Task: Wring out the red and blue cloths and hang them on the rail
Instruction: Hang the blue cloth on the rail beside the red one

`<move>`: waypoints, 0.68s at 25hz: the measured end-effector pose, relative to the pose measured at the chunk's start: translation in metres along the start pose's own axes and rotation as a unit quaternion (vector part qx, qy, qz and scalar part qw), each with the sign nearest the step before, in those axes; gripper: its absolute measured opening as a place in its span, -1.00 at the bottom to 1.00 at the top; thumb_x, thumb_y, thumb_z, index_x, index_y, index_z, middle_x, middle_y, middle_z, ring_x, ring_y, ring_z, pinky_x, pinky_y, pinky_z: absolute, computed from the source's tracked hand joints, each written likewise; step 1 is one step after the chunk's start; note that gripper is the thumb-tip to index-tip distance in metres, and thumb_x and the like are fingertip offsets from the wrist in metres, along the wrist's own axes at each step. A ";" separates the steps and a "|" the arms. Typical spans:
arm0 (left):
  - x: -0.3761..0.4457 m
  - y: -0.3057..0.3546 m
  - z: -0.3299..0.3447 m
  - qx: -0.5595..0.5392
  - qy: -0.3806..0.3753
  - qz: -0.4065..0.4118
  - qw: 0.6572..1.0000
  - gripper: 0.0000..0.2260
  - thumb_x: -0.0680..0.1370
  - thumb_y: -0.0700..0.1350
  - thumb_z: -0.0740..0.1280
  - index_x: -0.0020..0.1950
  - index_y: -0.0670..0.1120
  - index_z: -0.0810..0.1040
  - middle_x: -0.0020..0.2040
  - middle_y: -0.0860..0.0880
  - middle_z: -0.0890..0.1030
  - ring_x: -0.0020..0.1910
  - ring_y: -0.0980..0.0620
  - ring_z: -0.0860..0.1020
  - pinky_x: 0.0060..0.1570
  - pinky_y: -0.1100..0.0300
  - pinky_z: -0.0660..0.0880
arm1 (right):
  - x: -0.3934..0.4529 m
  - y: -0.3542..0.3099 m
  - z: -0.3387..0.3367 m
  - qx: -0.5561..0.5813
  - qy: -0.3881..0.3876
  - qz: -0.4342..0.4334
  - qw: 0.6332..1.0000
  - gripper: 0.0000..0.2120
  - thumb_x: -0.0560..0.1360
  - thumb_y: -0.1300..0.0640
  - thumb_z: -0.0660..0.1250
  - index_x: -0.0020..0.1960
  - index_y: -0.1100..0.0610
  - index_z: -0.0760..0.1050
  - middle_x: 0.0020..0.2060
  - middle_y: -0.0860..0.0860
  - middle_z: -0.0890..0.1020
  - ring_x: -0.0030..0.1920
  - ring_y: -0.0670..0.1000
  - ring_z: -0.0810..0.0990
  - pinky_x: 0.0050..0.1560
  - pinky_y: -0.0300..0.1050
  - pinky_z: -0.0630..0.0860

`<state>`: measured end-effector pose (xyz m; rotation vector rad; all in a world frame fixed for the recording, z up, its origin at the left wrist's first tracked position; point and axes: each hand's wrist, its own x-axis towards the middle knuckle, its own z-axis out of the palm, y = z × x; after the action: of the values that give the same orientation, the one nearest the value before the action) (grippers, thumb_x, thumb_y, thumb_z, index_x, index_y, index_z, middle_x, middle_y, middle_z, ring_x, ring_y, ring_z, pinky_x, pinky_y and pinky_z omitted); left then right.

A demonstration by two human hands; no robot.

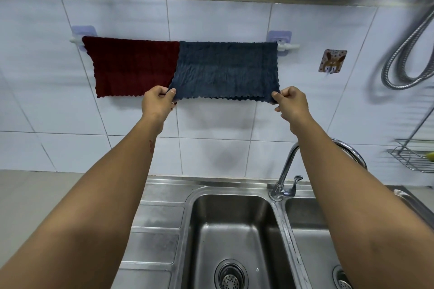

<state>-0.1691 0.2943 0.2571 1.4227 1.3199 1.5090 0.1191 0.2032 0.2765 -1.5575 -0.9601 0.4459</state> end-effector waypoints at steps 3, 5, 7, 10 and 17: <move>-0.001 -0.002 0.004 0.012 -0.010 0.003 1.000 -0.83 0.59 -0.11 0.31 -0.21 -0.07 0.49 -0.25 -0.08 0.61 -0.31 0.05 0.54 -0.11 0.15 0.55 | 0.004 0.003 0.000 -0.009 0.003 -0.005 1.000 -0.78 0.56 0.08 0.28 -0.23 0.06 0.36 -0.09 0.06 0.66 -0.30 -0.12 0.52 -0.33 -0.24 0.39; 0.000 -0.004 0.005 0.024 -0.015 0.006 1.000 -0.84 0.58 -0.11 0.31 -0.20 -0.09 0.50 -0.24 -0.08 0.62 -0.31 0.07 0.54 -0.09 0.15 0.56 | 0.006 0.006 0.000 -0.017 0.005 -0.006 1.000 -0.81 0.56 0.06 0.28 -0.20 0.08 0.38 -0.12 0.05 0.67 -0.30 -0.08 0.52 -0.24 -0.18 0.44; 0.003 -0.005 0.005 0.038 -0.018 0.014 0.999 -0.85 0.58 -0.10 0.32 -0.17 -0.10 0.51 -0.24 -0.08 0.63 -0.32 0.09 0.55 -0.08 0.14 0.56 | 0.010 0.009 0.001 -0.029 0.006 -0.010 1.000 -0.84 0.56 0.06 0.28 -0.15 0.10 0.41 -0.15 0.03 0.68 -0.27 -0.06 0.54 -0.12 -0.06 0.49; 0.005 -0.008 0.008 0.059 -0.018 0.027 0.998 -0.84 0.59 -0.10 0.30 -0.16 -0.12 0.49 -0.28 -0.06 0.61 -0.35 0.10 0.53 -0.06 0.08 0.56 | 0.013 0.013 0.003 -0.041 0.012 -0.022 0.999 -0.86 0.57 0.06 0.27 -0.07 0.14 0.43 -0.13 0.05 0.67 -0.28 -0.13 0.55 -0.05 -0.03 0.51; 0.009 -0.014 0.008 0.121 -0.025 0.057 0.991 -0.78 0.60 -0.03 0.26 -0.07 -0.18 0.50 -0.31 -0.03 0.62 -0.25 -0.01 0.58 0.03 -0.10 0.58 | 0.020 0.019 0.007 -0.047 0.021 -0.027 0.998 -0.84 0.57 0.06 0.27 -0.07 0.16 0.44 -0.16 0.02 0.65 -0.21 -0.14 0.61 0.09 0.07 0.57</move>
<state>-0.1656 0.3080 0.2452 1.7025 1.4507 1.4123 0.1318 0.2243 0.2619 -1.6155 -0.9997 0.3328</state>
